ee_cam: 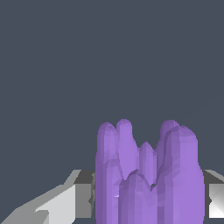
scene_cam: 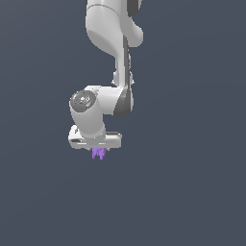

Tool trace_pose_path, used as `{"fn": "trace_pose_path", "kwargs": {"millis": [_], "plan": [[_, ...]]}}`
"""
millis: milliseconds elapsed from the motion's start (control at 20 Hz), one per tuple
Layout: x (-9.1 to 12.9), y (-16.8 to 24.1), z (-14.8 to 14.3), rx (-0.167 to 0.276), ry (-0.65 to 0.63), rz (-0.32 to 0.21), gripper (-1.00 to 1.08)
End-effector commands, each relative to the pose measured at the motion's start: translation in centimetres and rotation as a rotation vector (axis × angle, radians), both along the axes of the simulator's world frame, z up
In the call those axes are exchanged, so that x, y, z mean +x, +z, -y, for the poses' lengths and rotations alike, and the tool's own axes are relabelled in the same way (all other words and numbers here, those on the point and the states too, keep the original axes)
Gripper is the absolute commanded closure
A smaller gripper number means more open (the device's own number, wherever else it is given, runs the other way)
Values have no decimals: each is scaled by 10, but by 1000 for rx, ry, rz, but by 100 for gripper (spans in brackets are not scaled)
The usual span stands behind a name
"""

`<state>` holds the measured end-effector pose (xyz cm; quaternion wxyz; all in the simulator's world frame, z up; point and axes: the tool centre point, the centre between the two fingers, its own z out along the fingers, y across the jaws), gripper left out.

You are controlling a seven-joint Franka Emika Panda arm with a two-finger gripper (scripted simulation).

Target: Pick up the object and move it to a goal position.

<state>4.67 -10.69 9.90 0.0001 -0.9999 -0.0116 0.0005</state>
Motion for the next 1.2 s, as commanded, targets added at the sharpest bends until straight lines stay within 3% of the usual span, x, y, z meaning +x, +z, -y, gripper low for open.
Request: {"fn": "trace_pose_path", "kwargs": {"millis": [0,1150], "plan": [[-11,19,7,0,-1,1,108],[-136,231,76,2,-1,2,108]]}}
